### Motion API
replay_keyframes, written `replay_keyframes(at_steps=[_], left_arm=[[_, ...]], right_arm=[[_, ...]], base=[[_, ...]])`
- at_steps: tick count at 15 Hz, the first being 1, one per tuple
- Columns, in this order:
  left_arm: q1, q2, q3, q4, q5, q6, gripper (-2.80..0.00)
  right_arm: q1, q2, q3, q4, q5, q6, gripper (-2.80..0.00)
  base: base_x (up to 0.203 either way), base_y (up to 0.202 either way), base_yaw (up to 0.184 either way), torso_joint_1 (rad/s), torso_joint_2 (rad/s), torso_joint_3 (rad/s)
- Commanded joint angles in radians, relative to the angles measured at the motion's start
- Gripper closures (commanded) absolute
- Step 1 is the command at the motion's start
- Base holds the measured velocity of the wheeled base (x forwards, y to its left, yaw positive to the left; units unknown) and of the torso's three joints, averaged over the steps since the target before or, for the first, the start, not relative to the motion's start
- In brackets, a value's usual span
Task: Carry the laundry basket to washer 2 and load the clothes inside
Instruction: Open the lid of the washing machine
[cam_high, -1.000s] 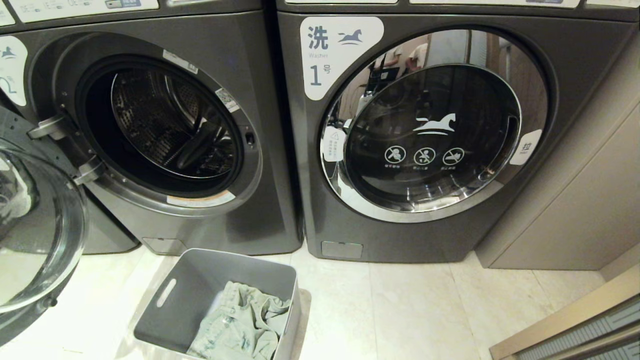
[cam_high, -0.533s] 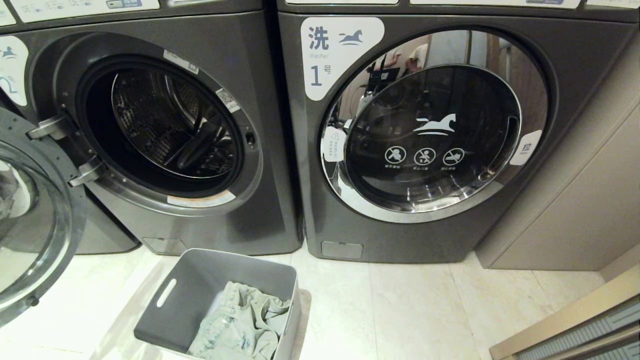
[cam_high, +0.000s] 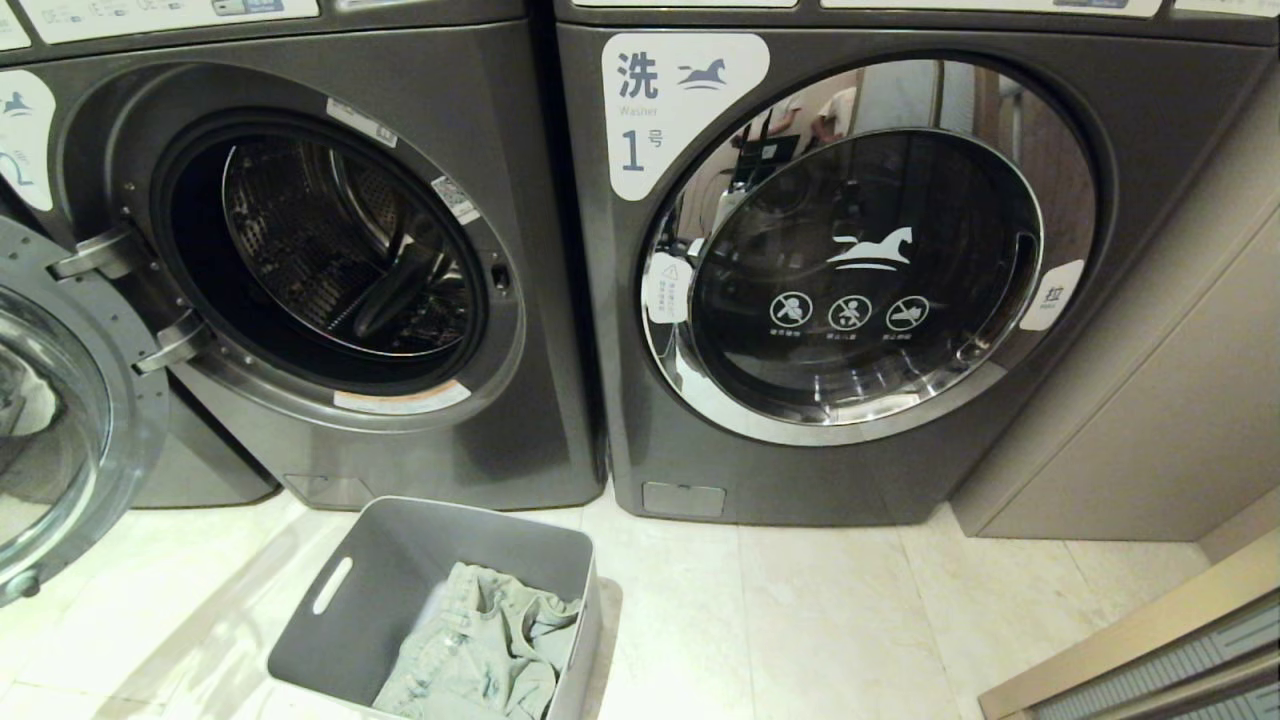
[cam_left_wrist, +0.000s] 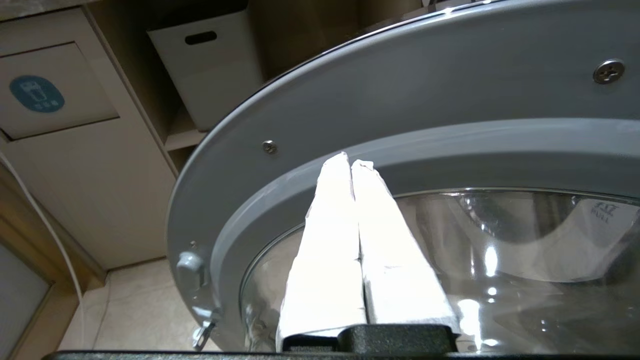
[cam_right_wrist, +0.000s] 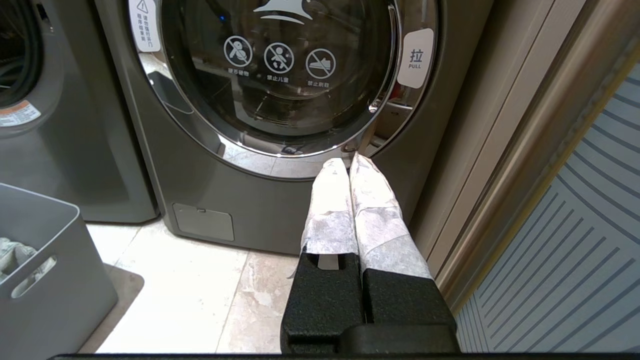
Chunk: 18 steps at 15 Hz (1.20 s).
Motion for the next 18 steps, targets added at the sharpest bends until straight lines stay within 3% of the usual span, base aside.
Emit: replay_keyframes(at_steps=[1, 6, 8, 11, 13, 16, 18], left_arm=[[0.009, 0.049, -0.002, -0.076, 0.003, 0.009, 0.0], [0.027, -0.061, 0.002, -0.101, 0.004, 0.018, 0.0], [0.018, -0.142, 0.005, -0.04, -0.007, 0.014, 0.0], [-0.003, -0.255, 0.028, 0.285, -0.097, 0.006, 0.0], [-0.047, -0.368, 0.109, 0.525, -0.199, -0.023, 0.0], [-0.145, -0.551, 0.375, 0.791, -0.322, -0.018, 0.0], [-0.232, -0.69, 0.61, 0.863, -0.348, 0.023, 0.0]], right_arm=[[0.002, 0.002, 0.04, -0.002, 0.001, -0.001, 0.0], [0.0, 0.002, 0.04, -0.002, 0.001, -0.001, 0.0], [0.0, 0.002, 0.04, -0.002, 0.001, -0.001, 0.0], [0.0, 0.002, 0.04, -0.002, 0.001, -0.001, 0.0], [0.0, 0.002, 0.04, -0.002, 0.001, -0.001, 0.0], [0.0, 0.002, 0.04, -0.002, 0.001, -0.001, 0.0], [0.0, 0.002, 0.04, -0.002, 0.001, -0.001, 0.0]], base=[[0.0, 0.0, 0.0, 0.0, 0.0, 0.0], [0.0, 0.0, 0.0, 0.0, 0.0, 0.0], [0.0, 0.0, 0.0, 0.0, 0.0, 0.0], [0.0, 0.0, 0.0, 0.0, 0.0, 0.0], [0.0, 0.0, 0.0, 0.0, 0.0, 0.0], [0.0, 0.0, 0.0, 0.0, 0.0, 0.0], [0.0, 0.0, 0.0, 0.0, 0.0, 0.0]])
